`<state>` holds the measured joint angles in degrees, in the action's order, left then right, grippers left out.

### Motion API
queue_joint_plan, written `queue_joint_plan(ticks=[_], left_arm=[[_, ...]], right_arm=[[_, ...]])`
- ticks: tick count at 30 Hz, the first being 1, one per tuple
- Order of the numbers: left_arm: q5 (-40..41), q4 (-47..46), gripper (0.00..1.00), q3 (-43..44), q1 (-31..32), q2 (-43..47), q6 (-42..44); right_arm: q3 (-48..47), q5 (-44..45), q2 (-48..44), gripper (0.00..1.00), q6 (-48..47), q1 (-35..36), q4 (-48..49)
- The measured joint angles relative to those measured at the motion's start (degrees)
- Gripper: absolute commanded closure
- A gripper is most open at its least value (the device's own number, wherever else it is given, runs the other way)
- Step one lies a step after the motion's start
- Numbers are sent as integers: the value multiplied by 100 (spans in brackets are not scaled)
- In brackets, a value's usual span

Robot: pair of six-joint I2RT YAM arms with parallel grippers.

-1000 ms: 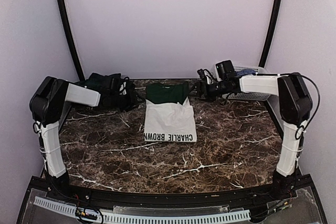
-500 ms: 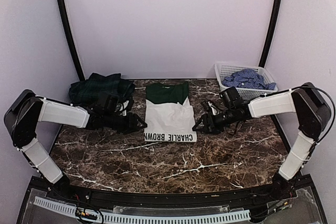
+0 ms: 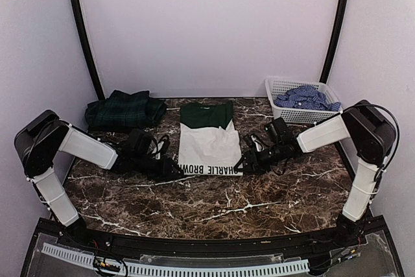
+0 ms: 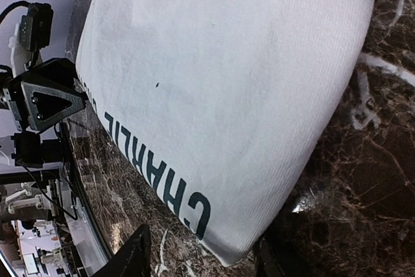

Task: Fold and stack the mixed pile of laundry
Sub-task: Pick up the 2/3-rectangle-folded T-shirt from the center of the board.

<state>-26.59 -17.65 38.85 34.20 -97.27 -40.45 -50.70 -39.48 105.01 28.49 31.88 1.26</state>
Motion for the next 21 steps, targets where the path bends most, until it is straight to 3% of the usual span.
queue_joint_plan(ticks=[6,8,11,16,21], left_arm=[[-20,-164,78,-31,70,-131,-61],[-13,-249,78,-76,72,-153,-92],[-33,-374,67,-98,72,-184,-131],[-61,-503,63,-98,74,-184,-243],[-48,-503,78,-61,57,-212,-350]], right_arm=[[26,-4,118,71,98,13,188],[44,-24,173,71,129,13,264],[48,-79,214,68,160,13,354],[52,-103,214,68,205,17,382],[116,-114,214,72,203,17,503]])
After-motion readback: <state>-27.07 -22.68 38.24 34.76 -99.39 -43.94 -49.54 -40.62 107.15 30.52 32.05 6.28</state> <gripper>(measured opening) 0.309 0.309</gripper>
